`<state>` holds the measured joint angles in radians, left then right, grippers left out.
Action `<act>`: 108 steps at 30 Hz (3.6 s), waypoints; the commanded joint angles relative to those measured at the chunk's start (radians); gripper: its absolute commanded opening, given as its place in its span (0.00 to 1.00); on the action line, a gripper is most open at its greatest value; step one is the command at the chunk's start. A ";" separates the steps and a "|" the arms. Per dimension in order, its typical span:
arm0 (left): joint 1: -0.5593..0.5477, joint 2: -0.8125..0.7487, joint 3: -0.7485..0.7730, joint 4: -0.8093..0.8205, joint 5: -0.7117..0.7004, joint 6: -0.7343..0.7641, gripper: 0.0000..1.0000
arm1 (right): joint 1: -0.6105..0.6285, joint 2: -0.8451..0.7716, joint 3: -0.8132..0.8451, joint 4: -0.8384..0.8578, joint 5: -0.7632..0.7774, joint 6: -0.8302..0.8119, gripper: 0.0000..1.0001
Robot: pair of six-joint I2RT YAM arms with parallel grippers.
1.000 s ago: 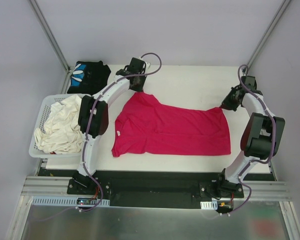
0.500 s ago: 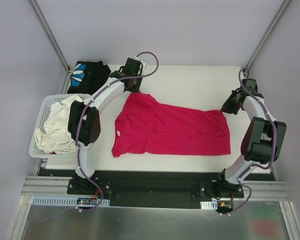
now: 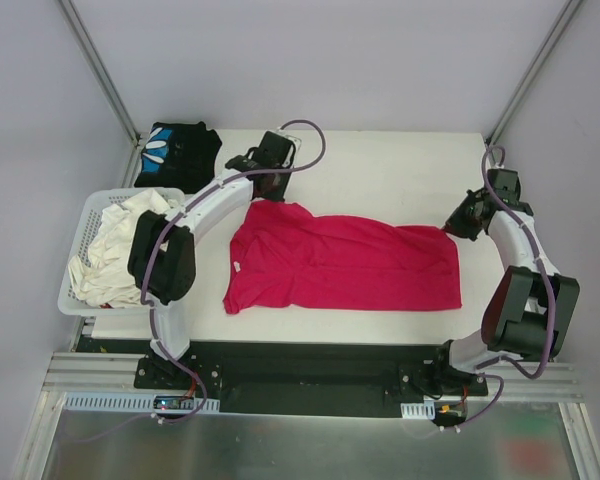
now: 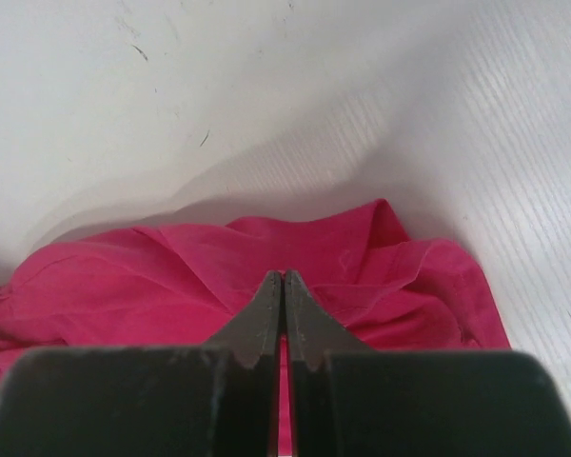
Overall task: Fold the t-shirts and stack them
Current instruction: Grap the side of the flattened tshirt furthest away from the robot with both arms, then fold the other side of the tshirt into a rectangle
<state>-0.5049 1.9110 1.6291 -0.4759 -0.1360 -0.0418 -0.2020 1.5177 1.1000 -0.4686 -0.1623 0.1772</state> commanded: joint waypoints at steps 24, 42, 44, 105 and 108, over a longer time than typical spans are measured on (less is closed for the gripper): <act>-0.118 -0.346 -0.336 -0.007 -0.123 -0.130 0.00 | 0.012 -0.208 -0.126 -0.097 0.069 -0.016 0.01; -0.119 -0.440 -0.416 -0.020 -0.137 -0.139 0.00 | 0.003 -0.222 -0.114 -0.154 0.147 -0.038 0.01; -0.121 -0.448 -0.422 -0.024 -0.137 -0.139 0.00 | 0.001 -0.222 -0.111 -0.163 0.152 -0.039 0.01; -0.210 -0.486 -0.503 -0.073 -0.140 -0.245 0.55 | 0.003 -0.220 -0.152 -0.165 0.155 -0.045 0.01; -0.210 -0.457 -0.451 -0.069 -0.163 -0.231 0.54 | 0.006 -0.218 -0.169 -0.166 0.155 -0.045 0.01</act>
<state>-0.7078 1.4189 1.1004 -0.5449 -0.2337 -0.2993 -0.2005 1.3083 0.9493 -0.6338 -0.0143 0.1371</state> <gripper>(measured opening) 0.545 0.012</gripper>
